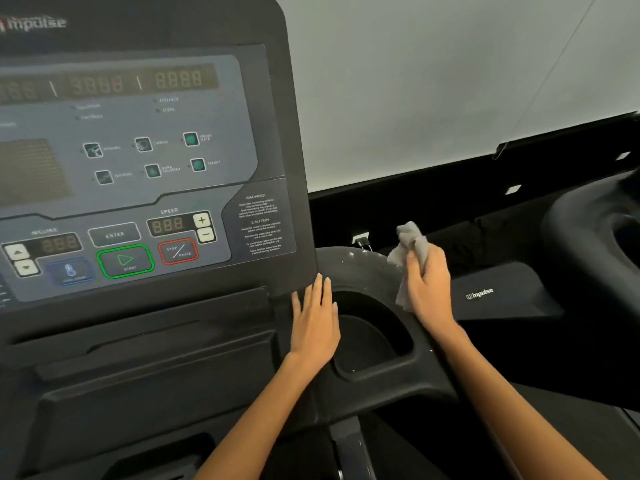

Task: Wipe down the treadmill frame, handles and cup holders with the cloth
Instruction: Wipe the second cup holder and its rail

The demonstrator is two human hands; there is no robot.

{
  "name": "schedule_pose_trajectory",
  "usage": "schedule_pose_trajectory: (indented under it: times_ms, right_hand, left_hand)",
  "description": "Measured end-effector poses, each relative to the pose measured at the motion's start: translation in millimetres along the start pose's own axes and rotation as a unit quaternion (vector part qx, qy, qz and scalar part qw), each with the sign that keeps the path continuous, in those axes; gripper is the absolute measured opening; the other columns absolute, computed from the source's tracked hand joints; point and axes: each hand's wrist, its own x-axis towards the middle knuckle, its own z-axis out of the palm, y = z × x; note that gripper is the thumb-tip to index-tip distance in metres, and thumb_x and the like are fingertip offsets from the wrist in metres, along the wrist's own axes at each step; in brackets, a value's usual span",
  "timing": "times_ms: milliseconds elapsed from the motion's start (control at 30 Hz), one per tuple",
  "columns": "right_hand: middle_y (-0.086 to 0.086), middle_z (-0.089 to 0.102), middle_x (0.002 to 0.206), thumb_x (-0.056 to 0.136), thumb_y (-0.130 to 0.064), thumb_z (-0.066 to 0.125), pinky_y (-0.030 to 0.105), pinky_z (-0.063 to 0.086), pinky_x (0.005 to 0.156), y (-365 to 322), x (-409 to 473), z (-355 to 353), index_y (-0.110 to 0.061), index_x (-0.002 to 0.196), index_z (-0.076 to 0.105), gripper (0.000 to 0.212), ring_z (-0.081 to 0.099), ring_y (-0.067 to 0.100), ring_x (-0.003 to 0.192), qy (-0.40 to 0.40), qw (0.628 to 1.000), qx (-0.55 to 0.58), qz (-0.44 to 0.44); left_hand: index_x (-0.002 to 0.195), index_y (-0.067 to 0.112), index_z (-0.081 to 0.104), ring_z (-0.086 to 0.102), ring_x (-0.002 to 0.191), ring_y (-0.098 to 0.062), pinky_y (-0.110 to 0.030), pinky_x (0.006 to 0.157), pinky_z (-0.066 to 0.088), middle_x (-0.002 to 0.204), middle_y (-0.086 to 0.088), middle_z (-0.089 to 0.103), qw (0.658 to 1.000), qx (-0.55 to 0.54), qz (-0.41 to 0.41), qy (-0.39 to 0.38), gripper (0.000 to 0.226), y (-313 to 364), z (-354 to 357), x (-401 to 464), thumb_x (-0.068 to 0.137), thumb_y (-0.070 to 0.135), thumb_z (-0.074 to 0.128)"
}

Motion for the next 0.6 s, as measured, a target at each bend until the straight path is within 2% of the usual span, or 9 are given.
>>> schedule_pose_trajectory:
  times_ms: [67, 100, 167, 233, 300, 467, 600]
  right_hand:
    - [0.009, 0.055, 0.123, 0.098, -0.031, 0.039, 0.035, 0.037, 0.105, 27, -1, 10, -0.005, 0.122, 0.055, 0.038, 0.049, 0.018, 0.12, -0.082, 0.987, -0.134, -0.03]
    - [0.011, 0.051, 0.135, 0.098, -0.037, 0.035, 0.046, 0.028, 0.111, 40, -5, 17, -0.006, 0.132, 0.051, 0.049, 0.041, 0.028, 0.132, -0.114, 0.967, -0.225, -0.039]
    - [0.012, 0.042, 0.148, 0.096, -0.048, 0.027, 0.054, 0.018, 0.114, 55, -13, 30, -0.006, 0.142, 0.042, 0.064, 0.028, 0.034, 0.142, -0.142, 0.918, -0.363, -0.075]
    - [0.014, 0.043, 0.147, 0.095, -0.052, 0.024, 0.056, 0.021, 0.114, 56, -12, 38, -0.005, 0.143, 0.041, 0.069, 0.03, 0.035, 0.141, -0.145, 0.902, -0.399, -0.082]
    - [0.015, 0.046, 0.144, 0.095, -0.053, 0.023, 0.056, 0.027, 0.113, 54, -3, 44, -0.004, 0.142, 0.042, 0.07, 0.036, 0.036, 0.137, -0.145, 0.897, -0.41, -0.083]
    - [0.014, 0.055, 0.133, 0.095, -0.057, 0.023, 0.051, 0.035, 0.108, 41, 15, 66, -0.006, 0.139, 0.046, 0.071, 0.048, 0.033, 0.124, -0.164, 0.895, -0.401, -0.11]
    - [0.01, 0.061, 0.125, 0.096, -0.056, 0.021, 0.046, 0.037, 0.103, 29, 28, 87, -0.01, 0.137, 0.049, 0.068, 0.053, 0.029, 0.117, -0.18, 0.897, -0.376, -0.149]
  left_hand:
    - [0.146, 0.009, 0.031, 0.031, 0.14, -0.025, -0.059, 0.11, 0.019, 0.152, -0.011, 0.031, 0.999, 0.022, -0.028, 0.007, 0.049, 0, 4, 4, 0.1, 0.024, 0.041]
    - [0.142, 0.01, 0.04, 0.041, 0.134, -0.026, -0.063, 0.105, 0.026, 0.146, -0.011, 0.041, 0.999, 0.037, -0.033, 0.014, 0.047, -1, 7, 4, 0.097, 0.025, 0.047]
    - [0.137, 0.013, 0.048, 0.049, 0.127, -0.026, -0.063, 0.1, 0.033, 0.139, -0.009, 0.05, 0.997, 0.069, -0.031, 0.032, 0.044, -3, 13, 1, 0.096, 0.028, 0.044]
    - [0.136, 0.014, 0.049, 0.05, 0.126, -0.026, -0.061, 0.1, 0.033, 0.137, -0.008, 0.053, 0.996, 0.077, -0.028, 0.038, 0.049, -4, 14, -1, 0.095, 0.032, 0.029]
    - [0.135, 0.013, 0.05, 0.05, 0.126, -0.026, -0.059, 0.101, 0.034, 0.136, -0.008, 0.054, 0.995, 0.08, -0.021, 0.054, 0.052, -5, 17, -2, 0.093, 0.032, 0.025]
    - [0.132, 0.003, 0.051, 0.052, 0.125, -0.027, -0.045, 0.102, 0.042, 0.132, -0.013, 0.056, 0.996, 0.051, 0.009, 0.076, 0.051, -5, 21, -6, 0.092, 0.026, 0.029]
    - [0.132, -0.002, 0.049, 0.051, 0.125, -0.027, -0.04, 0.101, 0.045, 0.135, -0.017, 0.053, 0.995, 0.035, 0.021, 0.093, 0.046, -4, 26, -14, 0.091, 0.018, 0.044]
